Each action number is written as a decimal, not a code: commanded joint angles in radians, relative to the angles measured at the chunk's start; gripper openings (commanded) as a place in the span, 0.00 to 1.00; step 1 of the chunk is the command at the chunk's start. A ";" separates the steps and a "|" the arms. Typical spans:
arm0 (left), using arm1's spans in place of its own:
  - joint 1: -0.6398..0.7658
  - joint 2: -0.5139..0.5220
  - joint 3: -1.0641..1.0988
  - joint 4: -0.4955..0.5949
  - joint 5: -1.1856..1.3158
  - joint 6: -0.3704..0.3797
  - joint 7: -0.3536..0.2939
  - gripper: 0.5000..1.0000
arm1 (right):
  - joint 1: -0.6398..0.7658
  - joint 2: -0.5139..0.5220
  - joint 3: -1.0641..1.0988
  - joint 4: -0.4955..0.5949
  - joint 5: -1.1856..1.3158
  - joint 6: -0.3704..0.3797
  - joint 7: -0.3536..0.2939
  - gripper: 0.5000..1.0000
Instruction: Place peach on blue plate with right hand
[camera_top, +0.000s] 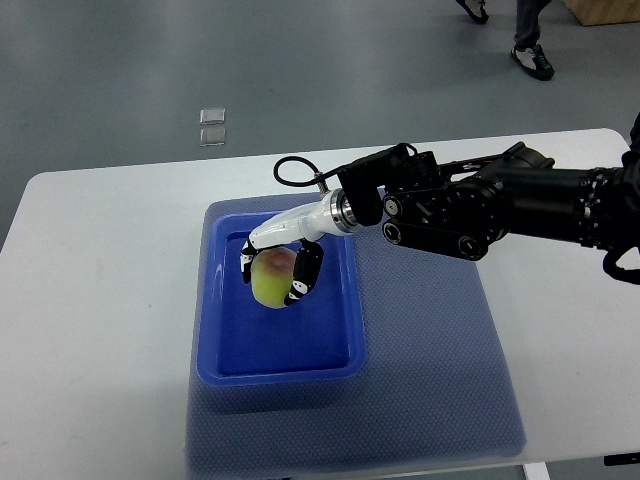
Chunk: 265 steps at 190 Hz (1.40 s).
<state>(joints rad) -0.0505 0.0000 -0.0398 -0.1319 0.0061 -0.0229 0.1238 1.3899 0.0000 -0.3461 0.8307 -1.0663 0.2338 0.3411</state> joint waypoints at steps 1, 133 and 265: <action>0.000 0.000 -0.002 -0.002 0.000 0.000 0.000 1.00 | -0.017 0.000 -0.014 -0.001 -0.004 -0.013 -0.001 0.54; 0.000 0.000 0.000 -0.006 0.000 0.000 0.000 1.00 | 0.084 -0.066 0.157 -0.001 0.141 0.062 0.003 0.86; 0.000 0.000 -0.003 -0.008 0.000 0.000 -0.001 1.00 | -0.310 -0.181 0.776 -0.214 0.841 -0.355 -0.131 0.85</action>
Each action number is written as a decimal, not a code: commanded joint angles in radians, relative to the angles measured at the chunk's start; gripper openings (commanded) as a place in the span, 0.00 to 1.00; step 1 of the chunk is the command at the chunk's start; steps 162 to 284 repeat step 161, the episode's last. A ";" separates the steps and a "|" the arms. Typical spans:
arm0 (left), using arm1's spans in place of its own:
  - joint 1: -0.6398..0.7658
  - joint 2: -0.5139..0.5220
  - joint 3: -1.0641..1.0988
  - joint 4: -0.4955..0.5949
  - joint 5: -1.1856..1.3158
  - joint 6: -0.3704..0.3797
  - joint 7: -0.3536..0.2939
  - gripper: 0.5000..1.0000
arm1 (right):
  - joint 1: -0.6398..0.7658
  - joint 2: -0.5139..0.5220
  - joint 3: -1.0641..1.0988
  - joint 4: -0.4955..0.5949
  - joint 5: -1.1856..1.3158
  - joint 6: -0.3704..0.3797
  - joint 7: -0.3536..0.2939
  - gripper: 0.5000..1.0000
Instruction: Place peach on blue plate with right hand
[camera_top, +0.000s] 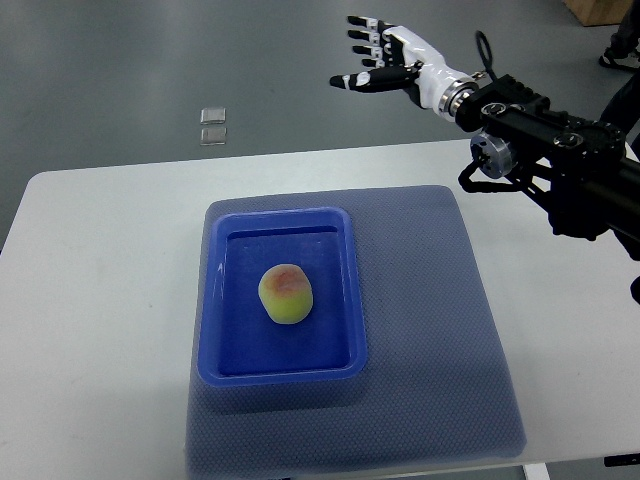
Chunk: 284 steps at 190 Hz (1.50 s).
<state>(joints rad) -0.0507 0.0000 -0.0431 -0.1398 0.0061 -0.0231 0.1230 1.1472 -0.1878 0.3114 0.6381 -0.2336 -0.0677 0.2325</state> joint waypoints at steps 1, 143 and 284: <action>0.000 0.000 0.000 0.000 0.000 0.000 0.000 1.00 | -0.075 0.007 0.130 -0.021 0.008 -0.060 -0.025 0.85; 0.000 0.000 0.002 0.000 -0.002 -0.005 0.001 1.00 | -0.234 0.039 0.351 -0.018 0.134 -0.110 -0.047 0.86; 0.000 0.000 0.000 0.000 0.000 -0.005 0.001 1.00 | -0.257 0.039 0.336 -0.018 0.126 -0.112 -0.047 0.86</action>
